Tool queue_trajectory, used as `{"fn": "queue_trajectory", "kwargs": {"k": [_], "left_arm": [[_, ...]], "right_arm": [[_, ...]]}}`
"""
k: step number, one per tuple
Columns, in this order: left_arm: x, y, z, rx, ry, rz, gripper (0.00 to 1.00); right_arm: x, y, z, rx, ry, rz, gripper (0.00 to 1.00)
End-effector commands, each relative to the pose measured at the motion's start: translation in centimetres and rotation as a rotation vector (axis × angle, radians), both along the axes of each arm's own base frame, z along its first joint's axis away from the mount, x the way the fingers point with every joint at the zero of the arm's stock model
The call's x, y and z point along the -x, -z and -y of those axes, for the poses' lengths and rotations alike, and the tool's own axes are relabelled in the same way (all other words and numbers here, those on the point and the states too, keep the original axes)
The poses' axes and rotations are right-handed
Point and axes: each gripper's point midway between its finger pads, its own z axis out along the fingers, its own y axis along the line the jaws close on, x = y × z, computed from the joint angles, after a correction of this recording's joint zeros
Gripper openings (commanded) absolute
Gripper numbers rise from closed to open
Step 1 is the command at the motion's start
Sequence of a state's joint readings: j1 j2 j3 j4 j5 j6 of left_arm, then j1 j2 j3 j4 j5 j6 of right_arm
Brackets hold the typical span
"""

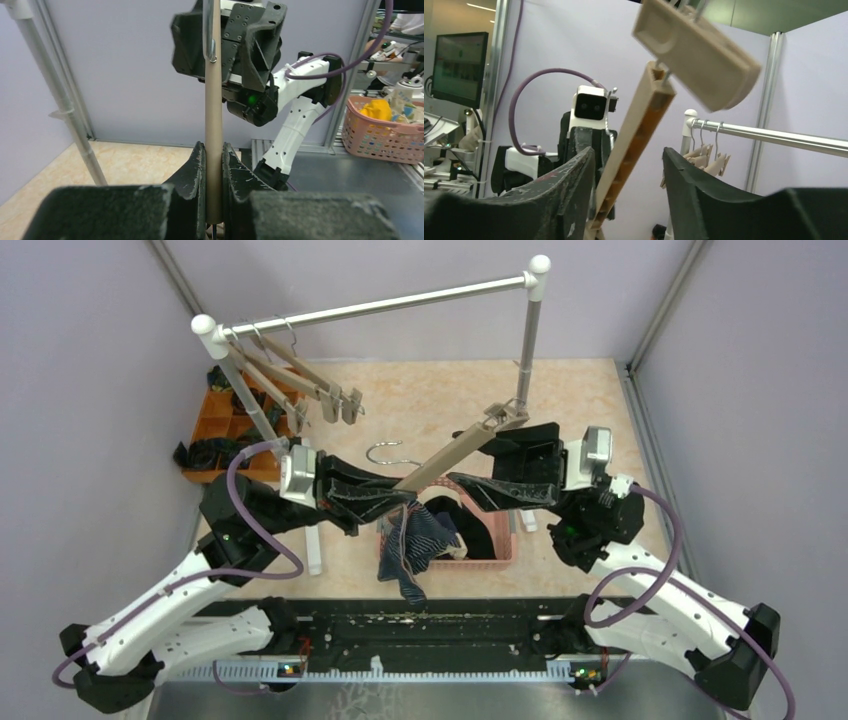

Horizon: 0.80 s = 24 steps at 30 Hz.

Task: Remove the underwear clipped to the hanger
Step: Remove the underwear from the hanger.

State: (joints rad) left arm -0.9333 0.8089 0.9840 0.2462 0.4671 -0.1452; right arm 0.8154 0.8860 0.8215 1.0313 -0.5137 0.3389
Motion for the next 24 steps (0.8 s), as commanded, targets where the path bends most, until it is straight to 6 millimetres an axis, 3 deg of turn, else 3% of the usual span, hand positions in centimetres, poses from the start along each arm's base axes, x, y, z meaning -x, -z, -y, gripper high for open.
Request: {"fn": "queue_trajectory", "kwargs": {"k": [1, 6, 8, 11, 15, 17, 19, 24], "left_arm": [[1.6, -0.7, 0.0, 0.040, 0.084, 0.026, 0.00], [2.2, -0.6, 0.0, 0.041, 0.118, 0.022, 0.00], [2.1, -0.6, 0.0, 0.040, 0.117, 0.022, 0.00], [1.7, -0.5, 0.1, 0.042, 0.093, 0.022, 0.00], [1.3, -0.6, 0.0, 0.041, 0.074, 0.026, 0.00], [1.1, -0.5, 0.1, 0.029, 0.067, 0.021, 0.00], [0.8, -0.1, 0.3, 0.011, 0.054, 0.011, 0.09], [-1.5, 1.9, 0.8, -0.071, -0.049, -0.006, 0.49]], "right_arm": [[0.6, -3.2, 1.5, -0.099, 0.010, 0.040, 0.55], [0.4, -3.5, 1.4, -0.114, 0.008, 0.046, 0.55], [0.5, -3.6, 1.4, -0.117, 0.006, 0.053, 0.47], [0.5, -3.6, 1.1, -0.102, -0.001, 0.057, 0.24], [0.7, -3.5, 1.0, -0.090, 0.001, 0.067, 0.00], [0.6, -3.4, 1.2, -0.094, 0.013, 0.066, 0.00], [0.8, -3.6, 1.6, -0.105, 0.023, 0.075, 0.00], [0.8, -3.9, 2.3, -0.133, 0.045, 0.070, 0.00]]}}
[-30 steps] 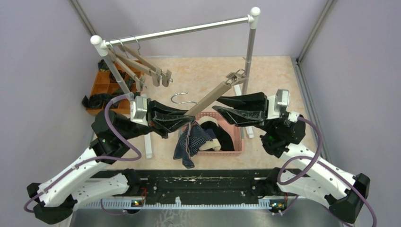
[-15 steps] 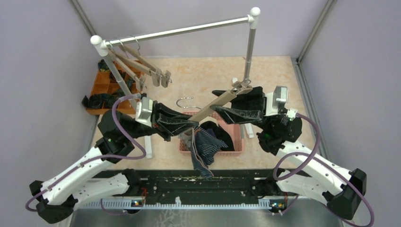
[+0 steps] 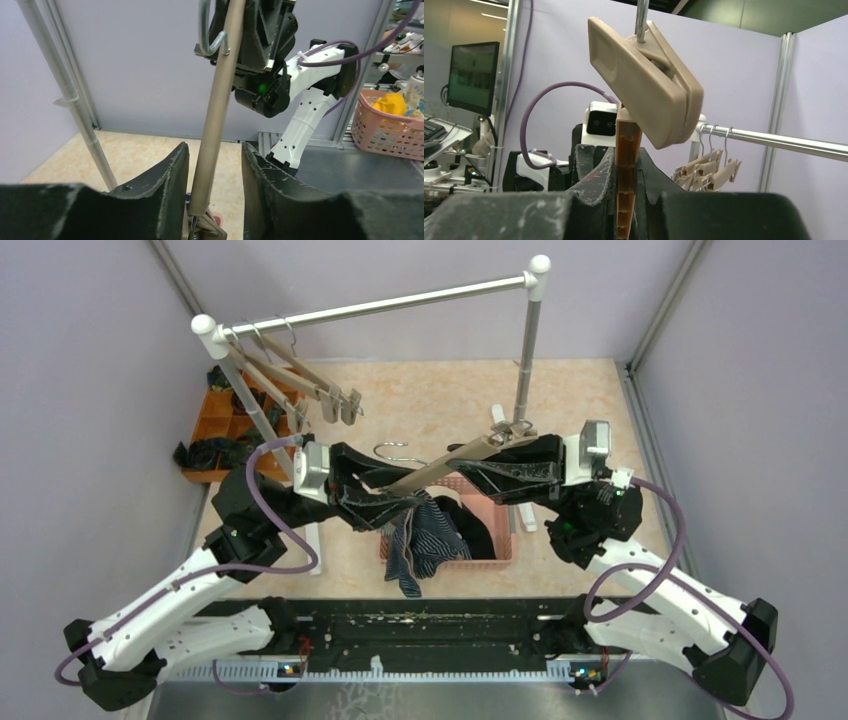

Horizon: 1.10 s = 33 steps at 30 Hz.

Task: Remove the underwear clipped to the hanger
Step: Remove the underwear from the hanger.

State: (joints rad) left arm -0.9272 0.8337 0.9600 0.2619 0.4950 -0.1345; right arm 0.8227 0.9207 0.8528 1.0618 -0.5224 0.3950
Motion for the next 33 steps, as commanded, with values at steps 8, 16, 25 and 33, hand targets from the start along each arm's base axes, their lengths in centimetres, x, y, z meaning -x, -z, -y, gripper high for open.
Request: {"fn": "queue_trajectory", "kwargs": {"k": [8, 16, 25, 33], "left_arm": [[-1.9, -0.3, -1.3, -0.052, -0.157, 0.075, 0.72], [-2.8, 1.6, -1.2, -0.114, -0.193, 0.091, 0.67], [-2.2, 2.2, -0.9, -0.136, -0.156, 0.092, 0.56], [-2.3, 2.2, -1.0, -0.130, -0.161, 0.100, 0.28]], "right_arm": [[0.8, -3.3, 3.2, -0.119, 0.121, 0.091, 0.00], [1.4, -3.7, 3.5, -0.128, 0.094, 0.090, 0.00], [0.7, -3.7, 4.1, -0.167, 0.132, 0.066, 0.00], [0.4, -3.5, 4.1, -0.172, 0.140, 0.055, 0.00]]}}
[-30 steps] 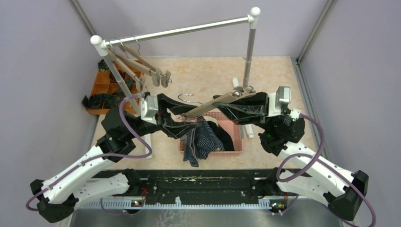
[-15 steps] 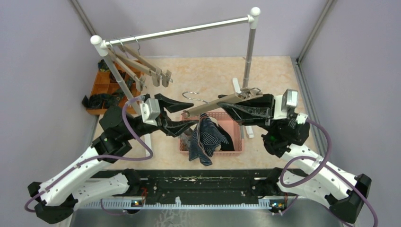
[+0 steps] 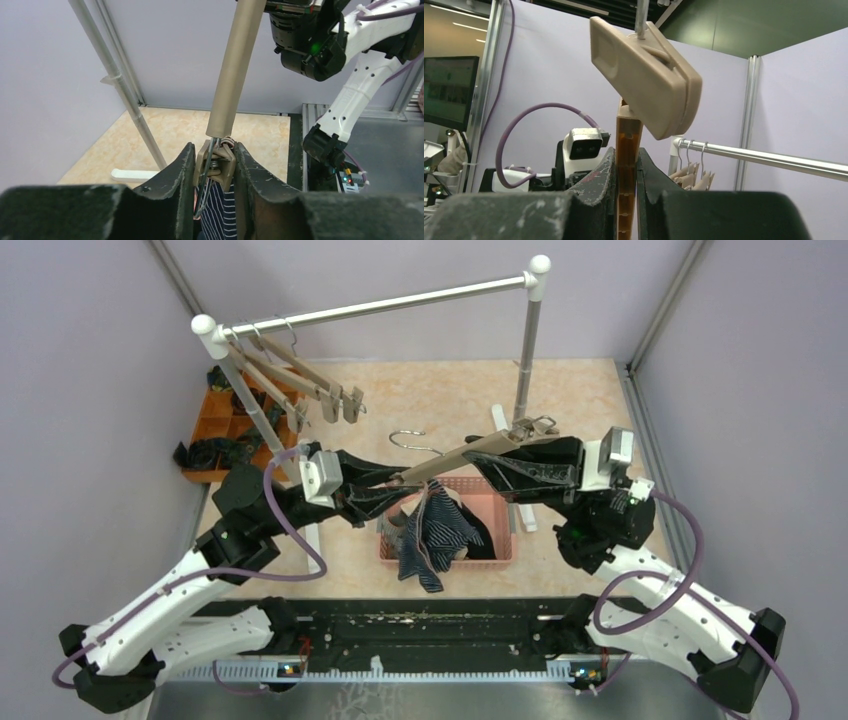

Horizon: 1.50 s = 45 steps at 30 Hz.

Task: Remove the underwear clipped to the hanger
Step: Remove the underwear from the hanger.

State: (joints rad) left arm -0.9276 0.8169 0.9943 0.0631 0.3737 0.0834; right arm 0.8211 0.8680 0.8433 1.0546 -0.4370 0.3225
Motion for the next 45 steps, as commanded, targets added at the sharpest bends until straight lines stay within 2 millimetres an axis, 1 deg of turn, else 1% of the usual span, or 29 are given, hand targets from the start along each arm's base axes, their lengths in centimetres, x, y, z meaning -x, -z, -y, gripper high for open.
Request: {"fn": "queue_trajectory", "kwargs": {"k": [1, 2, 3, 8, 12, 16, 17, 18, 19, 20, 21, 24, 25, 27, 29, 31, 34, 38, 40, 41, 43, 44, 45], "left_arm": [[0.3, 0.0, -0.1, 0.005, 0.009, 0.012, 0.18], [0.2, -0.1, -0.2, 0.010, -0.001, 0.010, 0.08], [0.1, -0.1, -0.2, 0.014, -0.007, 0.008, 0.01], [0.1, -0.6, -0.2, 0.025, -0.005, 0.012, 0.00], [-0.1, -1.5, -0.3, 0.032, -0.018, 0.011, 0.00], [-0.1, -2.2, 0.2, 0.040, 0.002, 0.008, 0.00], [0.1, -2.3, 0.5, 0.037, 0.016, 0.002, 0.07], [0.3, -2.4, 0.7, 0.036, 0.032, -0.006, 0.32], [0.5, -2.5, 0.8, 0.036, 0.048, -0.012, 0.65], [0.6, -2.6, 0.9, 0.039, 0.060, -0.008, 0.79], [0.8, -2.7, 1.0, 0.041, 0.069, -0.003, 0.82], [1.2, -3.4, 0.8, 0.067, 0.087, 0.018, 0.85], [1.5, -3.8, 0.8, 0.077, 0.096, 0.027, 0.89], [1.8, -4.5, 0.7, 0.088, 0.110, 0.038, 0.90], [1.8, -4.9, 0.8, 0.092, 0.116, 0.043, 0.88], [1.7, -5.0, 1.2, 0.092, 0.124, 0.044, 0.84], [1.7, -4.6, 2.0, 0.088, 0.154, 0.033, 0.70], [1.3, -3.7, 3.5, 0.074, 0.189, 0.007, 0.66], [1.0, -3.4, 4.1, 0.067, 0.198, -0.008, 0.62], [0.8, -3.2, 4.3, 0.065, 0.197, -0.015, 0.57], [0.5, -3.0, 4.7, 0.065, 0.195, -0.021, 0.35], [0.3, -3.0, 4.8, 0.066, 0.189, -0.026, 0.18], [0.0, -3.0, 4.9, 0.067, 0.181, -0.027, 0.06]], "right_arm": [[0.7, -1.9, 2.2, -0.093, 0.040, 0.039, 0.00], [0.6, -1.9, 2.1, -0.092, 0.042, 0.038, 0.00], [0.6, -1.9, 2.1, -0.091, 0.042, 0.037, 0.00], [0.4, -1.8, 2.2, -0.095, 0.055, 0.034, 0.00], [0.0, -1.7, 2.3, -0.100, 0.076, 0.026, 0.00], [-0.6, -1.4, 2.1, -0.094, 0.093, 0.009, 0.00], [-0.8, -1.3, 1.9, -0.087, 0.096, 0.003, 0.00], [-1.0, -1.2, 1.7, -0.080, 0.095, 0.000, 0.00], [-1.1, -1.2, 1.5, -0.075, 0.093, -0.003, 0.00], [-1.2, -1.1, 1.3, -0.067, 0.089, -0.006, 0.00], [-1.2, -1.1, 1.2, -0.064, 0.084, -0.011, 0.00], [-1.2, -0.8, 0.8, -0.054, 0.061, -0.020, 0.00], [-1.1, -0.7, 0.7, -0.049, 0.054, -0.023, 0.00], [-1.2, -0.5, 0.6, -0.044, 0.044, -0.030, 0.00], [-1.1, -0.4, 0.6, -0.047, 0.035, -0.031, 0.00], [-1.0, -0.4, 0.5, -0.049, 0.023, -0.034, 0.00], [-0.9, -0.4, 0.3, -0.045, 0.002, -0.037, 0.00], [-0.8, -0.4, 0.0, -0.043, -0.023, -0.035, 0.00], [-0.7, -0.4, -0.1, -0.043, -0.032, -0.035, 0.00], [-0.7, -0.4, -0.1, -0.043, -0.033, -0.035, 0.00], [-0.7, -0.3, -0.2, -0.042, -0.036, -0.035, 0.00], [-0.7, -0.2, -0.2, -0.041, -0.035, -0.039, 0.00], [-0.8, -0.2, -0.2, -0.041, -0.035, -0.041, 0.00]]}}
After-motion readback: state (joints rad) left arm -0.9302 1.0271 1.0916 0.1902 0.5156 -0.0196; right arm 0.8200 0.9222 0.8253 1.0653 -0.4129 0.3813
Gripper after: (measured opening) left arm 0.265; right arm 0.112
